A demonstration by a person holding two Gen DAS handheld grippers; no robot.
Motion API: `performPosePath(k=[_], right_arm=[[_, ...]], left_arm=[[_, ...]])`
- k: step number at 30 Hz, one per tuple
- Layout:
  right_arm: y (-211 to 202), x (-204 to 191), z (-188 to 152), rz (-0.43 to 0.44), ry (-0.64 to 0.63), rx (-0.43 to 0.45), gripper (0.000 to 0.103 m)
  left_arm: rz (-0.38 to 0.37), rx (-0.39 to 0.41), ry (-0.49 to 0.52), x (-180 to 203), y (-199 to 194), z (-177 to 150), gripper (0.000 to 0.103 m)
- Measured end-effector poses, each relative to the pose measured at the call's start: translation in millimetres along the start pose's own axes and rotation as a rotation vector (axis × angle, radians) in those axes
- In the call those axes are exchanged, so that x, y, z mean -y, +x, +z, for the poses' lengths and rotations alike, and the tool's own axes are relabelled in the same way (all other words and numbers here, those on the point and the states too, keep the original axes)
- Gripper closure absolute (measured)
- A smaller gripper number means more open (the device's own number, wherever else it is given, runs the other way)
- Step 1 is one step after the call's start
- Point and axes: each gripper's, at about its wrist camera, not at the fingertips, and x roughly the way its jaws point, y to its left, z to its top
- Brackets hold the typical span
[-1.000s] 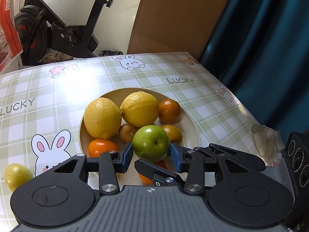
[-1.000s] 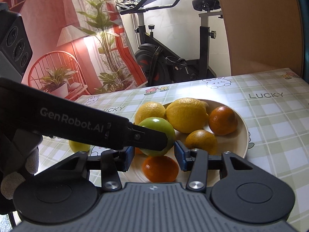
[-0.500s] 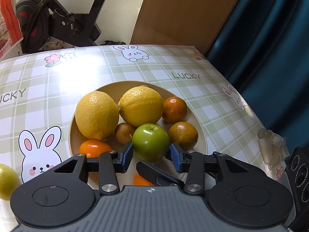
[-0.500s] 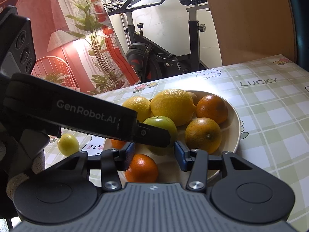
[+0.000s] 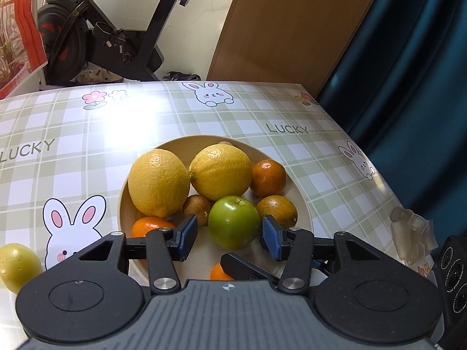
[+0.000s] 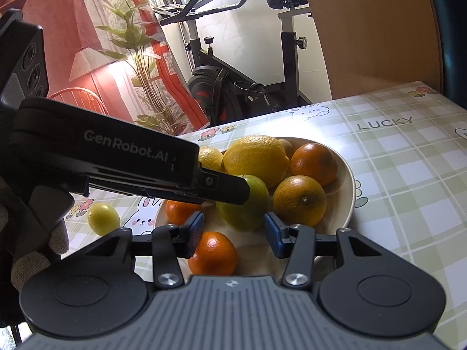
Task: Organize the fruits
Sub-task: 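Withdraw the left tool and move it to the pale yellow fruit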
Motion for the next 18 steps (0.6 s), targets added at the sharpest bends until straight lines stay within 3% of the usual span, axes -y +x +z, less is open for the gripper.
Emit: performPosePath(k=[12,18], right_arm=[[-12,-14,4,-0.005,-0.062,0.021,0.054],[-16,-26,4,0.004,-0.102,0.019,0.054]], left_arm=[[0.163,0.113,-0.047,-19,-59,-26,0.046],[0.203,0.152,-0.068,-28,-78,-33,0.046]])
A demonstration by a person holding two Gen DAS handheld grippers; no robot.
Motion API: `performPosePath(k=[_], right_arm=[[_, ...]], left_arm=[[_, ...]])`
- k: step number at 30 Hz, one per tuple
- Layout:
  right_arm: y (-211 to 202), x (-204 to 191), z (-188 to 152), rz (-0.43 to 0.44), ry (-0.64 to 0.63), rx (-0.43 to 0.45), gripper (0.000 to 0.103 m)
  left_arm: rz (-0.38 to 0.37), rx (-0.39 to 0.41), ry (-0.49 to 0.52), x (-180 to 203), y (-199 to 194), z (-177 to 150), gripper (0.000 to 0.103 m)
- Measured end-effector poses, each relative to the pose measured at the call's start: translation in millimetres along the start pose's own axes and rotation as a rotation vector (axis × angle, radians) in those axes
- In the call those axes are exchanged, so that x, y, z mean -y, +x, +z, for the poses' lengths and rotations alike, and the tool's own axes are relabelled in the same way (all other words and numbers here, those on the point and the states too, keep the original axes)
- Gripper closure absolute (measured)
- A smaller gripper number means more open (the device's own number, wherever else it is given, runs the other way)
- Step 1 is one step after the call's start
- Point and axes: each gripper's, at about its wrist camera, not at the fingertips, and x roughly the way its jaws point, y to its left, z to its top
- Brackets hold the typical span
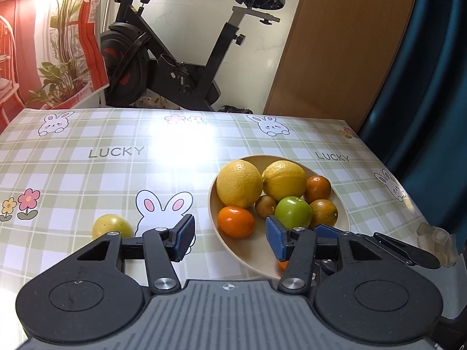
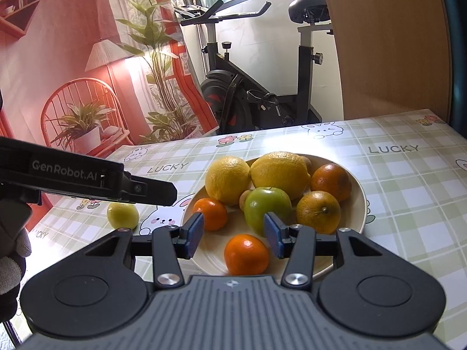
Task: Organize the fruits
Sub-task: 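Withdraw the left tool and move it to the pale yellow fruit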
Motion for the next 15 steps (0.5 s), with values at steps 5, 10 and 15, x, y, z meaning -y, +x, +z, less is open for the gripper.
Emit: performPosePath(k=[5,10,15], right_arm=[[-2,-10,2,0.003,-0.030,-0.004,0.053],[-1,-20,4,0.006,-0.061,-0.013,0.054],[1,-30,5,0.010,-0.087,-0.022,0.053]], left_arm=[[0.013,0.021,-0.025,-10,-8,-4,0.046],[0.015,0.033,-0.073,-27,-12,-10,0.046],[0.010,0.049,-0.121,-45,-17,-12,0.046]])
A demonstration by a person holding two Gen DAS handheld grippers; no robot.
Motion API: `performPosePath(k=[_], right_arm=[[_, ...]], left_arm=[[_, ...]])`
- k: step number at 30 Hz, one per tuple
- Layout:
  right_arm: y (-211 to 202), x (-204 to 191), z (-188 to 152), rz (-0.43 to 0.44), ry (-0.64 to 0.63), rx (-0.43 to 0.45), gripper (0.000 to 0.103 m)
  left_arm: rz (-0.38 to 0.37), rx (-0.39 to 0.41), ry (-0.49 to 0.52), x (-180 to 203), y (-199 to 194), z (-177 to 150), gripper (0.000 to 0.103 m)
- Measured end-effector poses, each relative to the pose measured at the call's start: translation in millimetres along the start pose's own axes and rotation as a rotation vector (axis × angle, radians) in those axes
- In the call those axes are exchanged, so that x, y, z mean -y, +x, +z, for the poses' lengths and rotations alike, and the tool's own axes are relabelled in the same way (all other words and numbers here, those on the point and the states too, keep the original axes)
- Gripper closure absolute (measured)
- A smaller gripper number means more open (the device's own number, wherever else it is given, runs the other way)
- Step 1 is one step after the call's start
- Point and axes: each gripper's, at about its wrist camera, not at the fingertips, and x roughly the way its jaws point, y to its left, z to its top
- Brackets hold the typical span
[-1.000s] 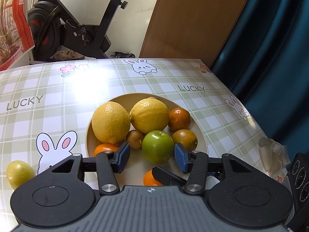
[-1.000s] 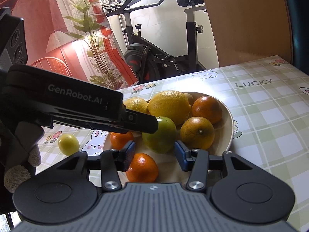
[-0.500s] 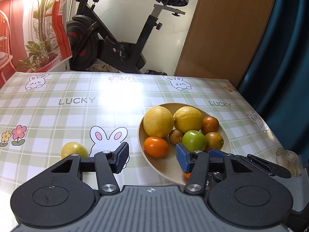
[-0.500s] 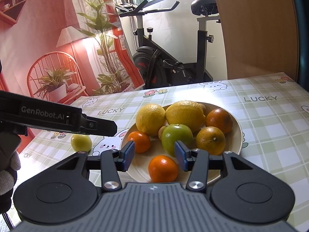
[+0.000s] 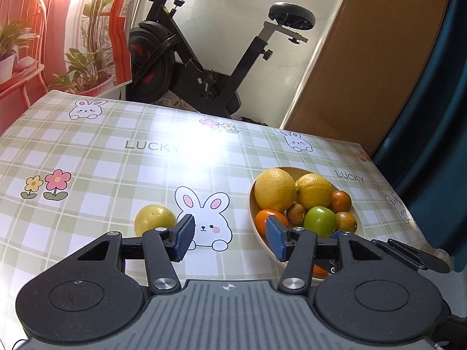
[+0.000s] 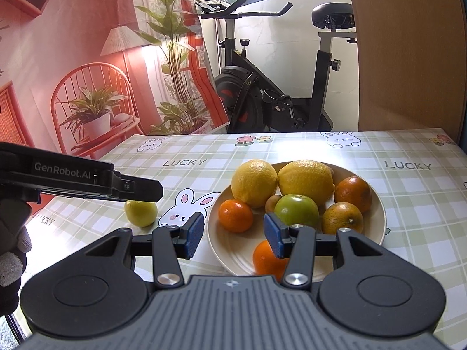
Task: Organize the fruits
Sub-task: 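Withdraw the left tool and move it to the pale yellow fruit, then close the left tool fingers around the pale yellow fruit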
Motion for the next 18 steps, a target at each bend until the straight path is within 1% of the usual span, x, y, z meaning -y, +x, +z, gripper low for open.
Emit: performPosePath(k=[3,9,13,18], right_arm=[[3,-4,2,0.005,-0.010,-0.010,0.053],[16,-18,5,0.032,-0.044,-0.038,0.054],[28,-26,5,0.058,-0.050,-0.062,0.053],[45,-42,11,0.096,-0.102,-0.081,0.054]], left_arm=[[-0.014,0.010,-0.016,-10,-4,2,0.046],[0.006,0.022,-0.002,-31,-12,8,0.046],[-0.011,0.015,-0.050,-50,-10,10,0.046],[-0.021,0.017,-0.096,-65,-5,14,0.046]])
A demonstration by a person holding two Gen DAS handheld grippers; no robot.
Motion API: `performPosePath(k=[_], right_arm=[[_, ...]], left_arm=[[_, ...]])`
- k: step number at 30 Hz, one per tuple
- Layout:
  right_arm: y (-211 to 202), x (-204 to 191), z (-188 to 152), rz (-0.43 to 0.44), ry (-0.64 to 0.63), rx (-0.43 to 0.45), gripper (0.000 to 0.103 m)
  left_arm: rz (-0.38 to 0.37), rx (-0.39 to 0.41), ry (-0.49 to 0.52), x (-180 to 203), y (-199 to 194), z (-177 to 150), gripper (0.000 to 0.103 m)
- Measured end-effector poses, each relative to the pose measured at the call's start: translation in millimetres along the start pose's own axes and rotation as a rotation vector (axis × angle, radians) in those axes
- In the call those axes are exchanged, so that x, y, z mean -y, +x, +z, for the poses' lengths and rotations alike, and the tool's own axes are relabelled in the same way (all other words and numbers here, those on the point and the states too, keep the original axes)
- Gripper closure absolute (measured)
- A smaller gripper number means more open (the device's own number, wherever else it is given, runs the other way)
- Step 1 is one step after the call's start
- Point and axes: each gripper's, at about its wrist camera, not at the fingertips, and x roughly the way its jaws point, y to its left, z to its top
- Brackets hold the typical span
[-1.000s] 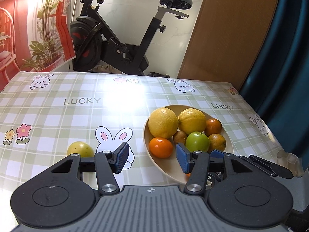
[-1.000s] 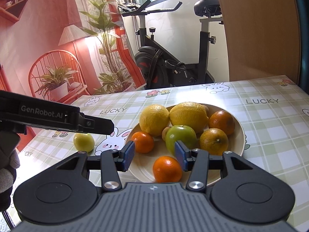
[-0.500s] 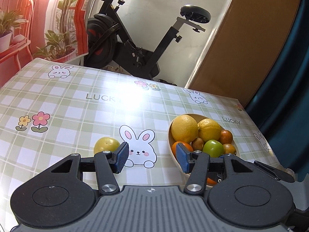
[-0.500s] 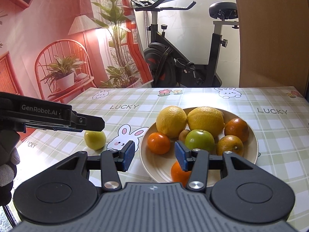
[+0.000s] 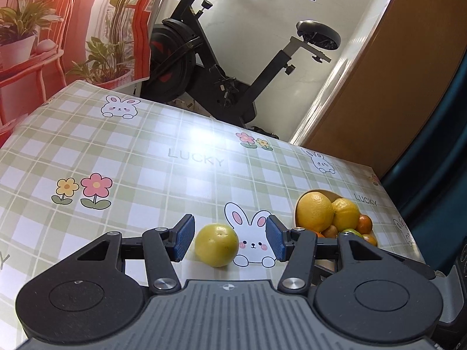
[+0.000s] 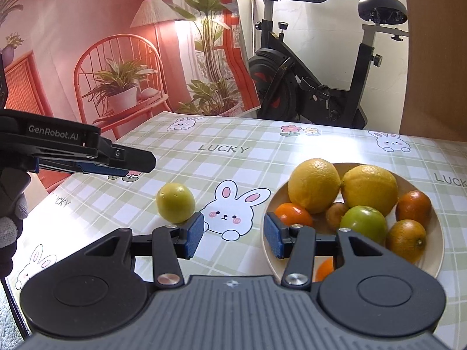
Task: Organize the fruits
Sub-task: 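Close the left tool fingers around the pale yellow fruit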
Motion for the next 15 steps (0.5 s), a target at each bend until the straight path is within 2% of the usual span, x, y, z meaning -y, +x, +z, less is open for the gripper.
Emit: performPosePath(k=[5,15], right_arm=[[23,-17,7,0.052,-0.056,-0.018,0.054],[67,-40,3,0.119,-0.112,-0.085,0.054]], left_arm=[[-0.036,-0.043,-0.025,-13,14,4,0.047],[-0.051,-0.105,-0.029,-22,37,4,0.047]])
